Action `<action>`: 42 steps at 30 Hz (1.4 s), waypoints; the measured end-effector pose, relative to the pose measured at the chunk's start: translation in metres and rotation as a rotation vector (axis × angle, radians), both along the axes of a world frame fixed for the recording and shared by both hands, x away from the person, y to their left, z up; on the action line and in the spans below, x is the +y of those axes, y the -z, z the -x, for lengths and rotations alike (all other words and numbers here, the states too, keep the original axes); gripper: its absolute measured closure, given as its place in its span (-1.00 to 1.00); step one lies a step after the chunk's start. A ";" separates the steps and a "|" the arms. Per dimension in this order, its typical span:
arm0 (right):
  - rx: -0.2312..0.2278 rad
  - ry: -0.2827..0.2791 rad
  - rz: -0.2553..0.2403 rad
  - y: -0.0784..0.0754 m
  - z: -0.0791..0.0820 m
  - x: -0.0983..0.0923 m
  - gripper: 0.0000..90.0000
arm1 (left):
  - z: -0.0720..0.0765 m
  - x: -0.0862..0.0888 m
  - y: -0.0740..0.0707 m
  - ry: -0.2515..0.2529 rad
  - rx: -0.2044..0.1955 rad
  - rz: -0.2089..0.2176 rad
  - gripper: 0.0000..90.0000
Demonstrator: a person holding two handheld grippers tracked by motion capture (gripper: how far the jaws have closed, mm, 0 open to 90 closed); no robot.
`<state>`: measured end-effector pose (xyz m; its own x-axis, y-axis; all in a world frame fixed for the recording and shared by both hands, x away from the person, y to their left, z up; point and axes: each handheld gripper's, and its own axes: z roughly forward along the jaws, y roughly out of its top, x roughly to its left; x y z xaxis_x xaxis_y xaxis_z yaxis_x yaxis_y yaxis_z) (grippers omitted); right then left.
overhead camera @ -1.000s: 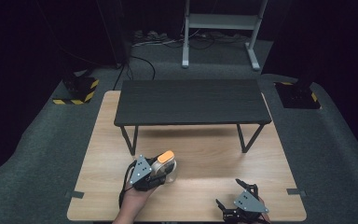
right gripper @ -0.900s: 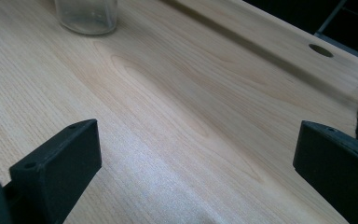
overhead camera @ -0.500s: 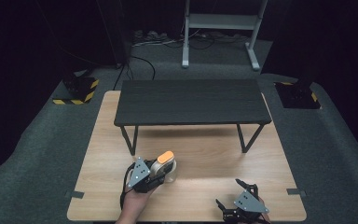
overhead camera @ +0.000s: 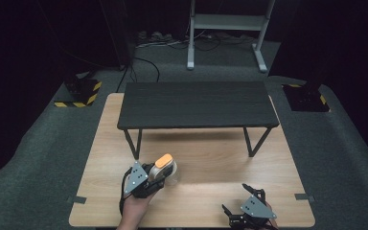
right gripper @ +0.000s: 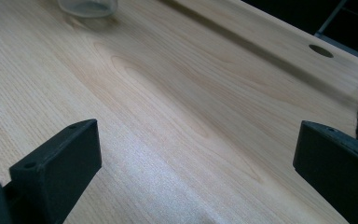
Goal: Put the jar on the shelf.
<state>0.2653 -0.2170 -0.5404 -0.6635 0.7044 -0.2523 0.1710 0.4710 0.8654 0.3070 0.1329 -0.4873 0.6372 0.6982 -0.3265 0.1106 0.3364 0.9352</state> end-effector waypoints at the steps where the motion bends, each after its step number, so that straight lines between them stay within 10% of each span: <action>1: 0.000 0.000 0.000 0.000 0.000 0.000 -0.99 | 0.001 0.001 -0.002 0.001 -0.004 0.006 0.26; 42: -0.001 -0.001 0.001 0.000 0.000 0.000 -0.99 | 0.019 0.015 -0.108 0.002 -0.155 0.087 0.25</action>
